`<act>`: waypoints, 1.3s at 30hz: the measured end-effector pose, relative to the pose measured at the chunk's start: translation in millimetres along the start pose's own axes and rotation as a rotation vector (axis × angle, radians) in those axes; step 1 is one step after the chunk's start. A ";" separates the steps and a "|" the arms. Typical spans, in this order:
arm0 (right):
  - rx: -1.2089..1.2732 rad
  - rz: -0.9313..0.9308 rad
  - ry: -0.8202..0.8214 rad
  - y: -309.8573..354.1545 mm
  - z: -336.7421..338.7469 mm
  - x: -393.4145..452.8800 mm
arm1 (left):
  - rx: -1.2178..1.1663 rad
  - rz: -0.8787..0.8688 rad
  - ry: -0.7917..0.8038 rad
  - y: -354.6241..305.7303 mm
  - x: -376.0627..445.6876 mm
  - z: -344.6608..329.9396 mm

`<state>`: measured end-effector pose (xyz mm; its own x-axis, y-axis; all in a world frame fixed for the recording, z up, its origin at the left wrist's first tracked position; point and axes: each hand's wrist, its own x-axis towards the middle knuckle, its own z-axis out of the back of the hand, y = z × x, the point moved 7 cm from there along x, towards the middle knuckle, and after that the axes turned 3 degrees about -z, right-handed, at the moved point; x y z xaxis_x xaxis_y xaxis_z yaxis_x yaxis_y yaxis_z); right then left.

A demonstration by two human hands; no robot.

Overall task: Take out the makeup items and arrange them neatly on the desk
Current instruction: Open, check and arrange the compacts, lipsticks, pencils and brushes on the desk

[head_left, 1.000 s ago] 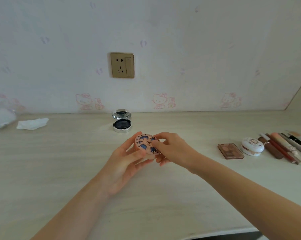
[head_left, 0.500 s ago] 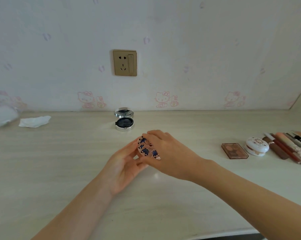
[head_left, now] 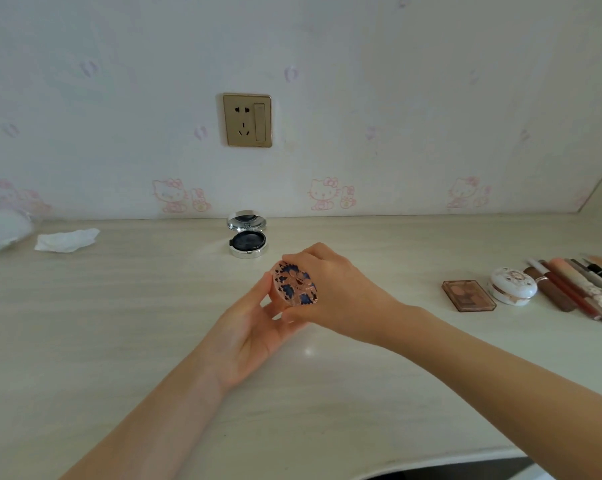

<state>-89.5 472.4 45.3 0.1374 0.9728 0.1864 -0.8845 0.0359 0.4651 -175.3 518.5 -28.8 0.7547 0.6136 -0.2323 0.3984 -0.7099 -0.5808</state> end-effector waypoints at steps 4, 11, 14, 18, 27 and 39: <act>0.002 -0.027 0.039 -0.7 5.5 3.4 | 0.011 0.005 0.017 1.4 -0.2 -1.6; 0.007 -0.041 0.126 -2.2 12.9 11.2 | -0.009 0.004 0.027 1.4 0.8 -2.3; 0.065 -0.064 0.183 -5.6 20.9 14.2 | -0.054 0.008 0.058 1.0 1.0 -4.1; 0.058 -0.041 0.218 -8.6 19.7 14.3 | 0.170 -0.034 0.062 -2.3 2.9 2.3; -0.230 0.057 0.153 -15.2 2.9 16.7 | 1.389 -0.582 -0.127 -31.9 -6.1 0.8; -0.209 0.034 0.086 -16.0 -4.9 20.5 | 2.005 -0.823 -0.091 -26.7 -3.8 1.0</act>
<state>-74.7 492.9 37.4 0.0757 0.9899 0.1199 -0.9623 0.0411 0.2689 -189.4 535.5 -13.2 0.7015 0.5619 0.4383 -0.4439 0.8257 -0.3481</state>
